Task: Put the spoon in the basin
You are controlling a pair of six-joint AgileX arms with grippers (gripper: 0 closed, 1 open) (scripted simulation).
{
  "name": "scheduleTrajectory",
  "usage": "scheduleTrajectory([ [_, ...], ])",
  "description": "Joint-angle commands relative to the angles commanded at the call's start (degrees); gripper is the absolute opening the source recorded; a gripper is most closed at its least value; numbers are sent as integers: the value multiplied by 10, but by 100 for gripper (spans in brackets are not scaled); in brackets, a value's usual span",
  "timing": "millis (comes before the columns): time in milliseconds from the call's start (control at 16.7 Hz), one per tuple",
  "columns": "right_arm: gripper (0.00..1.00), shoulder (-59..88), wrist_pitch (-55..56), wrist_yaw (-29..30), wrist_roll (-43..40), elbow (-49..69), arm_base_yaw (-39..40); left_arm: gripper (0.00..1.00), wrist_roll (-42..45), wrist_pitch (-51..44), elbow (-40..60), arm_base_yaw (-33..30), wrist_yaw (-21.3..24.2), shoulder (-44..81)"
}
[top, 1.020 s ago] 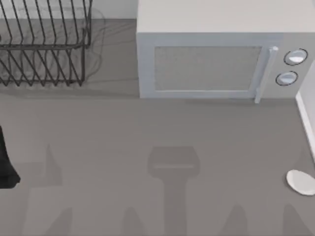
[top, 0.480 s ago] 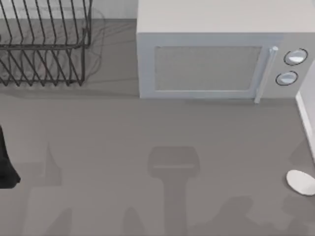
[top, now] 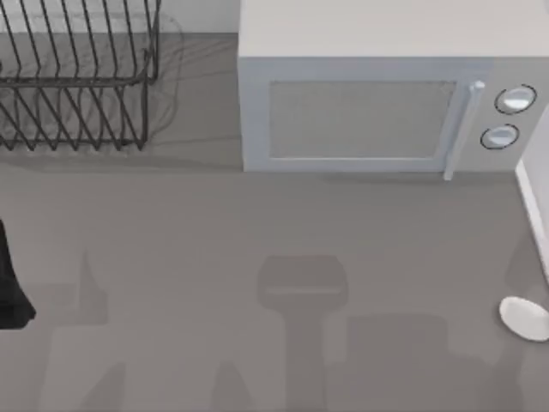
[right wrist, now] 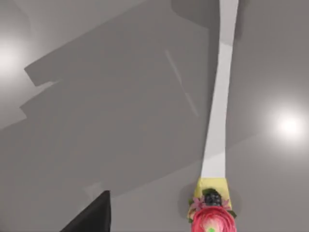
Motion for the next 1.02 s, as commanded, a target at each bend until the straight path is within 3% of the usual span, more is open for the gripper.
scheduleTrajectory([
  [480,100,12,21,0,-1,-14,2,100,0,0,0,0,0,0],
  [1020,100,122,258,0,1,-136,1,100,0,0,0,0,0,0],
])
